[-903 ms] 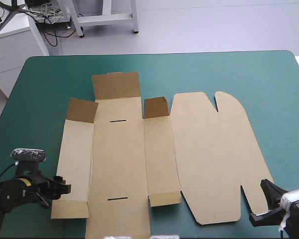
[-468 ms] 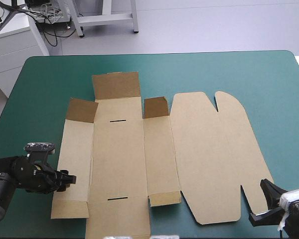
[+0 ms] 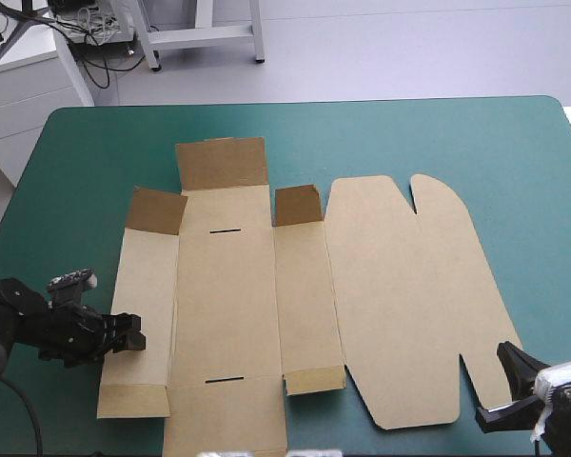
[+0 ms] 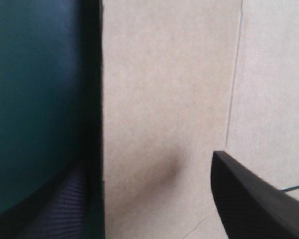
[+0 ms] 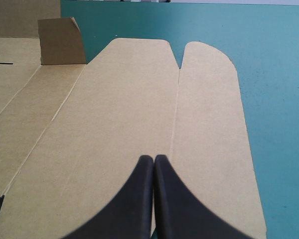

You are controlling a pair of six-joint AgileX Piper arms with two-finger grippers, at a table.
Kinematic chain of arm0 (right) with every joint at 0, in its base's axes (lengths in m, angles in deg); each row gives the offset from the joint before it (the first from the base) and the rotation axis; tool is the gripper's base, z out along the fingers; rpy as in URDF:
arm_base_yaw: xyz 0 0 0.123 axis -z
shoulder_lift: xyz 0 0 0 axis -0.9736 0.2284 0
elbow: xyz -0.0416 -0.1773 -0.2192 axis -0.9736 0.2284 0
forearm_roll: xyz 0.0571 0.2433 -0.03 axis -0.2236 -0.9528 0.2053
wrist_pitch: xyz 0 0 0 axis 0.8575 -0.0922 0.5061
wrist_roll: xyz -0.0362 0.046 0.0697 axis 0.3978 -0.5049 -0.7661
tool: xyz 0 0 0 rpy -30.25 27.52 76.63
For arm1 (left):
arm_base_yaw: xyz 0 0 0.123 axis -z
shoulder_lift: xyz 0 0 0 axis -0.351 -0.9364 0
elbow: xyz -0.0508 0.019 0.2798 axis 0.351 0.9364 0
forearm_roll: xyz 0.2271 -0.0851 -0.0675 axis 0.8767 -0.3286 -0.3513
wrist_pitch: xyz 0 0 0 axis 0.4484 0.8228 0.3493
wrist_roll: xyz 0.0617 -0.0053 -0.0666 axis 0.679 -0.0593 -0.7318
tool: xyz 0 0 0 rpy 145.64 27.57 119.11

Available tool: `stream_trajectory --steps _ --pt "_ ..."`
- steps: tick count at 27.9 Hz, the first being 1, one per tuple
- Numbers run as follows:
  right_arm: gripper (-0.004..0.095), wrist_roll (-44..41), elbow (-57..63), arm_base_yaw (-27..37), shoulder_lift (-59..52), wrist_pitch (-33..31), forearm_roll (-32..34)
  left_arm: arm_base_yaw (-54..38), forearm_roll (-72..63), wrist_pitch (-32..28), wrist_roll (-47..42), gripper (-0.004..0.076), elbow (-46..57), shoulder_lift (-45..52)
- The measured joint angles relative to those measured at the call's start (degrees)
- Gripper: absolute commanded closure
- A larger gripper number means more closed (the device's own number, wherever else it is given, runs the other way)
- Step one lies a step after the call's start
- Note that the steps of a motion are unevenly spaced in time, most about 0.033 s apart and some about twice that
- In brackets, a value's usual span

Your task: Fold the box

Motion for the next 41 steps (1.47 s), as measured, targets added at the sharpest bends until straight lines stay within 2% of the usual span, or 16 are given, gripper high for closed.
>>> stream_trajectory --steps 7,10,12,16,21,27,34,38,41 --pt "0.0928 0.1 0.0 0.0 0.0 0.1 0.0 0.0 -7.2 5.8 5.6 0.0241 -0.1 -3.0" --pt "0.0928 0.1 0.0 0.0 0.0 0.1 0.0 0.0 -11.2 6.6 7.7 0.0242 -0.1 -3.0" --pt "0.0928 0.1 0.0 0.0 0.0 0.1 0.0 0.1 -12.2 6.7 8.1 0.0273 -0.2 -3.0" --pt "0.0928 0.2 0.0 0.0 0.0 0.1 0.0 1.4 -12.7 6.7 8.3 0.0427 -0.2 -3.0" --pt "0.0928 0.2 0.0 0.0 0.0 0.1 0.0 1.8 -12.7 6.7 7.3 0.0727 -0.2 -3.0" --pt "0.0928 0.2 0.0 0.0 0.0 0.1 0.0 2.5 -12.0 6.6 7.2 0.0734 -0.2 -3.0" --pt "0.0928 0.2 0.0 0.0 0.0 0.1 0.0 8.5 -5.6 6.1 3.3 0.0734 -2.9 -3.0" --pt "0.0928 0.2 0.1 0.0 0.0 0.1 0.0 12.1 1.6 5.1 -0.8 0.0734 -9.5 -3.2" --pt "0.0928 0.2 0.4 0.0 0.0 0.6 -0.1 17.9 11.8 6.9 -4.9 0.0734 -20.6 -6.2"
